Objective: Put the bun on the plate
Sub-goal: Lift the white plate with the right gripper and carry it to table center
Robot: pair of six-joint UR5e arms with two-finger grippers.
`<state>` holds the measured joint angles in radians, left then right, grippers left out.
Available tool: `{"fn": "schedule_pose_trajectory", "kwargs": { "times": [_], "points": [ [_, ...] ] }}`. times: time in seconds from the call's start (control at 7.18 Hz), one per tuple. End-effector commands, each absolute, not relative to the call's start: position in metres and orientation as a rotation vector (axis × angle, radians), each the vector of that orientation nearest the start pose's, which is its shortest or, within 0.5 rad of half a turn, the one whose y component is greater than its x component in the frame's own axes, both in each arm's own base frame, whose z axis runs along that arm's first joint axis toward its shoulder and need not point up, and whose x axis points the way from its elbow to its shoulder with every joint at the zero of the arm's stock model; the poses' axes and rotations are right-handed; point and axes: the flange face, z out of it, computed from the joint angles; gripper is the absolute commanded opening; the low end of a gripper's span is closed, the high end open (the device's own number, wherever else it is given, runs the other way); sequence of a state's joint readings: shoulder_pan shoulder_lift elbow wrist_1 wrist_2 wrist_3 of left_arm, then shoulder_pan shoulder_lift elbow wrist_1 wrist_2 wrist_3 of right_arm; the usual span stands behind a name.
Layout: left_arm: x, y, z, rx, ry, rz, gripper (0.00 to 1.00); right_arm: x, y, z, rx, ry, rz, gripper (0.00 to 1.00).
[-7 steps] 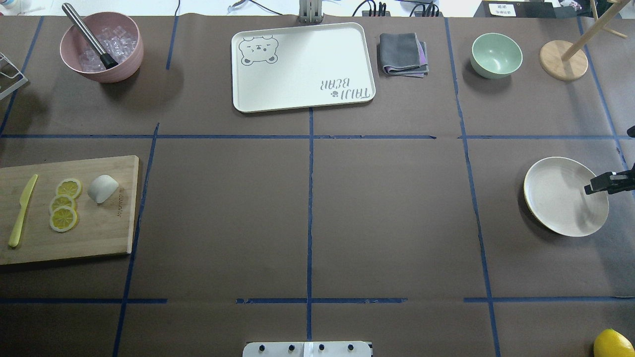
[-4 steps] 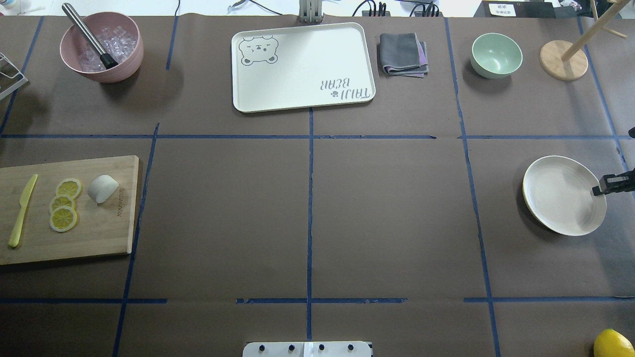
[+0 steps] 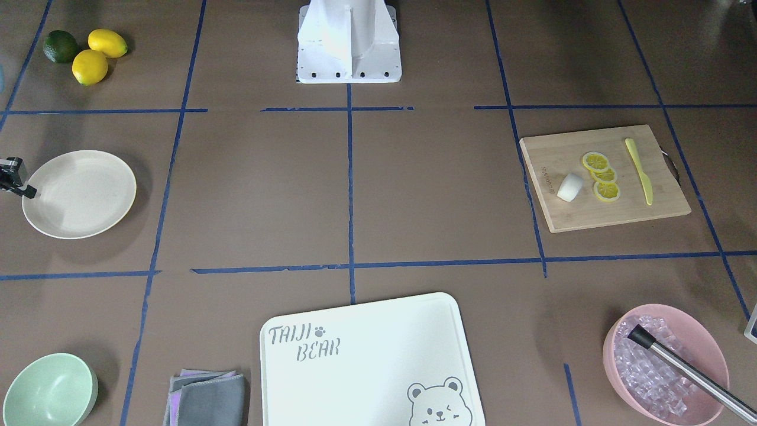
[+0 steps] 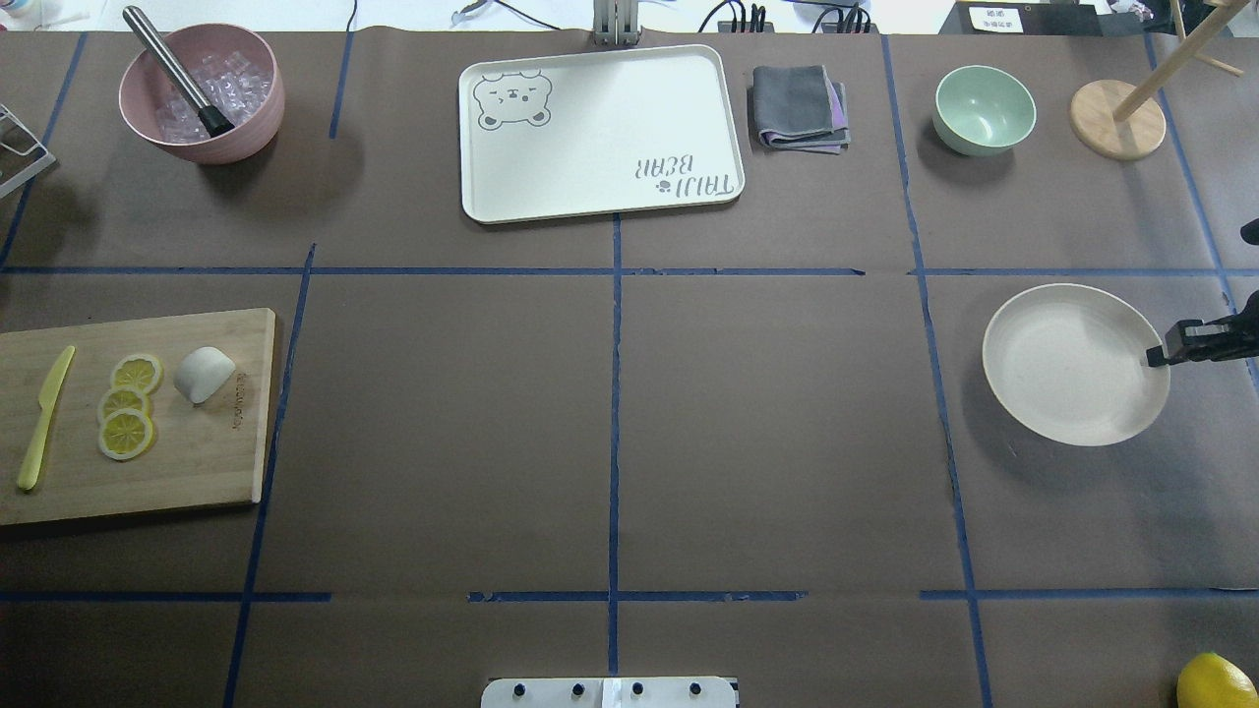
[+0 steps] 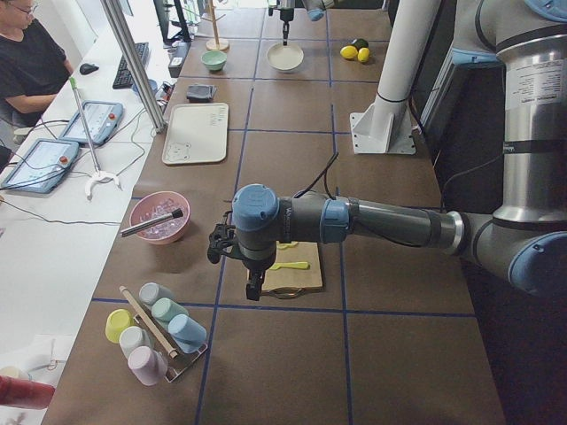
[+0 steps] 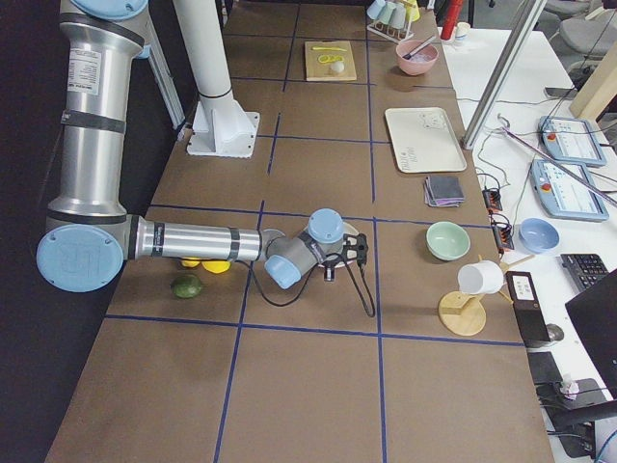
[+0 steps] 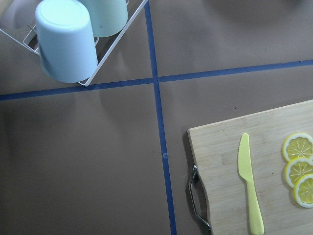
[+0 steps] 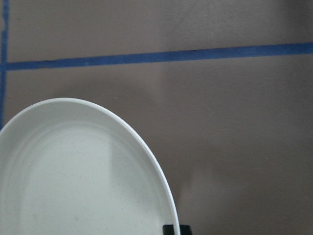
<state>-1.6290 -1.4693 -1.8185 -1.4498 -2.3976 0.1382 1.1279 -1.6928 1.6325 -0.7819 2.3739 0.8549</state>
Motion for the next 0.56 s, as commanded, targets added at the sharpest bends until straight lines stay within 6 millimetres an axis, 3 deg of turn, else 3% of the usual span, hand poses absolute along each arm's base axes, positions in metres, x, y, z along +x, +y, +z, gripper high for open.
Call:
{"fn": "schedule_pose_trajectory", "kwargs": {
  "times": [0.0,0.28,0.42],
  "points": [
    [-0.086,-0.442,0.593,0.103,0.821,0.084,1.00,-0.168,-0.460,0.484,0.033,-1.170,0.229,0.00],
    [-0.087,-0.441,0.593,0.104,0.821,0.082,1.00,-0.284,-0.466,0.384,-0.007,-1.253,0.238,0.00],
    [-0.087,-0.441,0.594,0.103,0.819,0.082,1.00,-0.352,-0.448,0.349,-0.015,-1.272,0.255,0.00]
  ]
}}
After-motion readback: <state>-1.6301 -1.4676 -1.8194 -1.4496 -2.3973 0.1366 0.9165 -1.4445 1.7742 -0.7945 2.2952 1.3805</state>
